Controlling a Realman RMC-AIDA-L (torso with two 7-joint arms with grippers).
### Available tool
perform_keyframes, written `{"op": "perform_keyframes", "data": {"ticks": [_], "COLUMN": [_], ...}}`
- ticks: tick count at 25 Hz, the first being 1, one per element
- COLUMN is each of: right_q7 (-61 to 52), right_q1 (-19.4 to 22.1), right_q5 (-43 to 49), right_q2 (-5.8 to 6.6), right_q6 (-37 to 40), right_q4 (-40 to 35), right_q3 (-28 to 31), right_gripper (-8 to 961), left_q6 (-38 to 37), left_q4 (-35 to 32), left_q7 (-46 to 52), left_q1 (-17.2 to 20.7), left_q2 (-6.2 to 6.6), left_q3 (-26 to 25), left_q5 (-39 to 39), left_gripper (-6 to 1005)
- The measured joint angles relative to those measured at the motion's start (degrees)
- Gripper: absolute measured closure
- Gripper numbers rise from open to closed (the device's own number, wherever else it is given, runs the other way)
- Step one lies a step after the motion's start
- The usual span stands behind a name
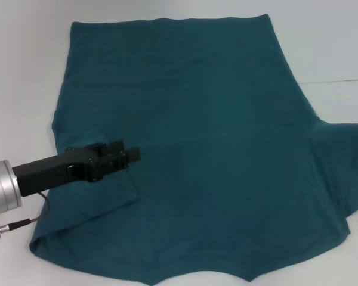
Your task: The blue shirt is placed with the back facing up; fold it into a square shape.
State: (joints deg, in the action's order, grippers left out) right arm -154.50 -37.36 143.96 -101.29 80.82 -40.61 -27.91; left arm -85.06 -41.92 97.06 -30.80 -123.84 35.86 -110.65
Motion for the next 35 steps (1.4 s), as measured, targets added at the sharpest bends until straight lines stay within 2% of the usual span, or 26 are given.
{"op": "perform_keyframes", "data": {"ticks": [5, 15, 35], "right_q7": [0.35, 0.43, 1.98], "right_q1": [-2.17, -7.67, -12.76], "right_q5": [0.0, 0.15, 0.73], "right_q2": [-1.11, -3.99, -6.87], "right_q6": [0.23, -0.1, -5.83], "right_q4": [1.49, 2.78, 2.13], "right_q3": [-1.62, -8.8, -25.66], "right_gripper": [943, 944, 940], "left_q6": [0.48, 0.74, 1.49], "left_q4": [0.0, 0.0, 0.0], "left_q7": [0.02, 0.06, 0.07], "left_q1": [-0.2, -0.26, -0.58], "left_q2": [0.0, 0.0, 0.05], "left_q3": [-0.01, -0.36, -0.44], "left_q5": [0.0, 0.0, 0.0], "left_gripper": [416, 414, 416]}}
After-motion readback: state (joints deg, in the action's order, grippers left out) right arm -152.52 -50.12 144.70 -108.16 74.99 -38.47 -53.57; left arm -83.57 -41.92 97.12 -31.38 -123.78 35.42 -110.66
